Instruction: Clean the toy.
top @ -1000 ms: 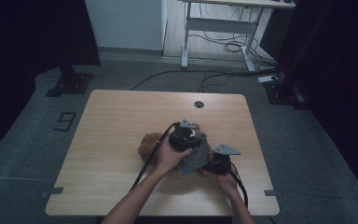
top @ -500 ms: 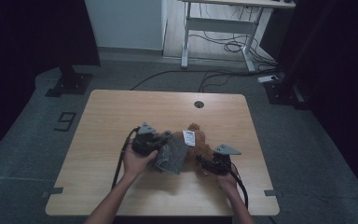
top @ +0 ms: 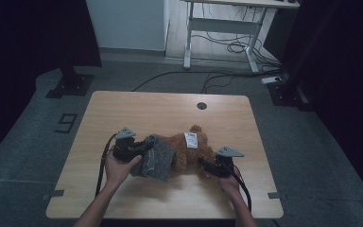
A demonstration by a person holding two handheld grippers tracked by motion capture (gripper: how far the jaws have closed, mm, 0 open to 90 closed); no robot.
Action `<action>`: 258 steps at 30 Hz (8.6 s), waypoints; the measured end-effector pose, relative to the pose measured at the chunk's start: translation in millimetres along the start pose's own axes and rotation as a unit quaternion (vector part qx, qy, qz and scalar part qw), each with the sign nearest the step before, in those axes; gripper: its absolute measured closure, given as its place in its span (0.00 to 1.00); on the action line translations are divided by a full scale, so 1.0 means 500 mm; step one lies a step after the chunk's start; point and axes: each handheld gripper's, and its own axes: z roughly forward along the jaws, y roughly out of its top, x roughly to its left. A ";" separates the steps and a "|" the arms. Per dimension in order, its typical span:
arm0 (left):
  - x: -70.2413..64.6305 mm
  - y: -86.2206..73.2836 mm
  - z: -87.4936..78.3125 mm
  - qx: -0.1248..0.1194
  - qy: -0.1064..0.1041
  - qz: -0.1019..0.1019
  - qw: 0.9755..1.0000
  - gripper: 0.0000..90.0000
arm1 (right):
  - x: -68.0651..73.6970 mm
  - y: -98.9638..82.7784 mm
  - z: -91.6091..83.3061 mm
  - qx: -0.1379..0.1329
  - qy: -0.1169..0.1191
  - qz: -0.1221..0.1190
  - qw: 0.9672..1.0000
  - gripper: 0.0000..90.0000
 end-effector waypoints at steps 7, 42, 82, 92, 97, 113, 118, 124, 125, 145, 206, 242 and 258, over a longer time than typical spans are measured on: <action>-0.079 0.068 0.022 -0.003 -0.034 0.044 0.998 0.89 | 0.002 -0.001 0.000 -0.001 -0.004 -0.001 1.000 0.59; -0.006 -0.013 0.033 0.026 0.002 0.001 1.000 0.89 | 0.005 -0.006 -0.003 -0.003 0.005 -0.015 1.000 0.59; -0.231 0.109 0.253 0.084 -0.007 0.116 0.990 0.89 | 0.005 -0.007 -0.003 -0.005 -0.001 -0.002 1.000 0.60; -0.118 0.048 0.150 0.037 0.026 0.070 0.997 0.89 | 0.007 -0.008 -0.001 -0.007 -0.008 0.000 1.000 0.60; -0.023 -0.010 0.067 0.009 0.017 0.004 1.000 0.90 | 0.008 -0.008 -0.002 -0.006 -0.005 0.001 1.000 0.60; 0.027 -0.102 -0.026 0.000 0.015 -0.038 0.999 0.89 | 0.024 -0.016 -0.014 0.008 -0.011 -0.024 1.000 0.62; 0.035 -0.107 0.000 -0.003 0.005 -0.057 0.998 0.90 | 0.024 -0.015 -0.012 0.013 -0.012 -0.025 1.000 0.62; 0.052 -0.091 0.034 -0.012 0.014 -0.068 0.998 0.90 | 0.019 -0.001 0.003 0.016 -0.029 -0.032 0.999 0.64; 0.052 -0.087 0.039 -0.011 0.017 -0.067 0.998 0.90 | 0.017 0.002 0.008 0.017 -0.035 -0.033 0.999 0.64; 0.041 0.017 0.012 -0.055 -0.010 -0.056 0.997 0.89 | -0.026 0.014 0.025 0.003 -0.029 -0.050 0.998 0.64; -0.150 0.066 0.208 -0.009 -0.060 0.018 0.998 0.89 | 0.027 -0.003 -0.005 0.031 0.062 -0.028 0.997 0.67; 0.052 -0.061 -0.041 -0.046 0.038 -0.053 0.997 0.90 | 0.016 -0.009 -0.006 0.032 0.062 -0.011 0.998 0.67; -0.213 0.164 0.162 -0.005 -0.055 0.068 0.996 0.90 | 0.011 -0.009 -0.006 0.033 0.067 -0.014 0.997 0.67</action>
